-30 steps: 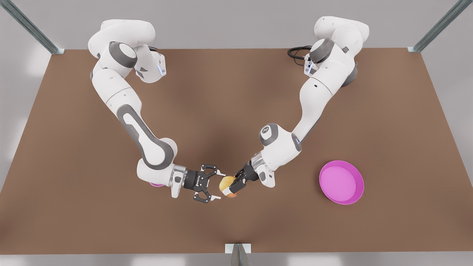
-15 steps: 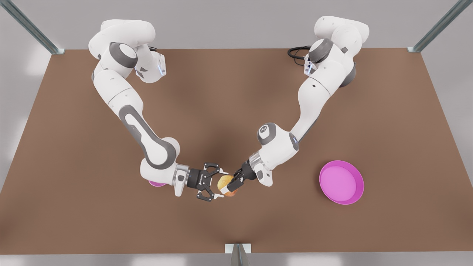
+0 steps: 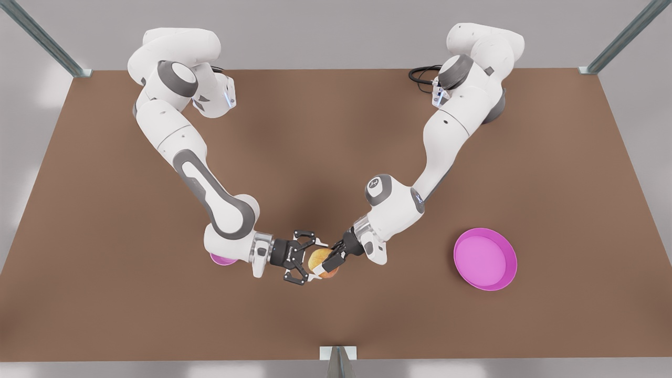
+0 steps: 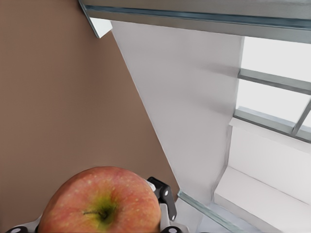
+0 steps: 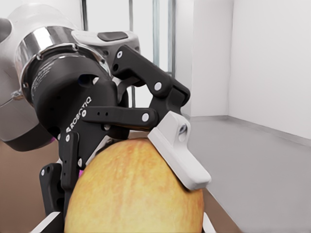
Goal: Use the left arm to pick up the apple from the plate, transfer it to the gripper of the right arm, and then use the right arm to place it into the bowl
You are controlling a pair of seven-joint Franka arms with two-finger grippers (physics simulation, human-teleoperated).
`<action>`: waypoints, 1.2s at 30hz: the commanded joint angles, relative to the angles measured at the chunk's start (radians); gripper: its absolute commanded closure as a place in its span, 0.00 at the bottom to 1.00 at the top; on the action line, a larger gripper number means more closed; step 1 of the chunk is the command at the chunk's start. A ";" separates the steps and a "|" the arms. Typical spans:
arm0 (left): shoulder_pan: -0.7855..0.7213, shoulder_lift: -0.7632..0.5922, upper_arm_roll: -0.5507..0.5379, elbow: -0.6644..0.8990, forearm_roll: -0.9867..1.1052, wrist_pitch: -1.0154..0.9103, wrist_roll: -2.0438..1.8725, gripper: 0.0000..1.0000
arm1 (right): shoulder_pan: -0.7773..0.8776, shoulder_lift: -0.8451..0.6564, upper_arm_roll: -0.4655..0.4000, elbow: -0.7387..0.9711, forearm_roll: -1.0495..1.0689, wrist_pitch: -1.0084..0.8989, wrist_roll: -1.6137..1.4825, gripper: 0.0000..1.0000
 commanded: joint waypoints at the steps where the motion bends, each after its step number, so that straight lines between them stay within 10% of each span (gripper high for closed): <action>1: 0.000 -0.002 0.000 0.001 0.001 -0.001 0.002 0.04 | 0.002 -0.001 0.000 0.002 -0.001 0.002 -0.005 0.00; 8: -0.008 -0.002 0.000 0.001 0.001 -0.001 0.001 0.04 | 0.005 0.001 0.000 0.002 -0.001 0.007 -0.005 0.00; 12: -0.008 -0.003 0.000 0.001 0.001 -0.001 -0.001 0.04 | 0.007 0.001 0.000 0.002 -0.001 0.007 -0.005 0.21; 36: 0.025 -0.014 0.000 0.001 -0.002 -0.024 0.004 0.00 | -0.004 -0.005 0.000 0.002 -0.005 -0.006 0.016 0.21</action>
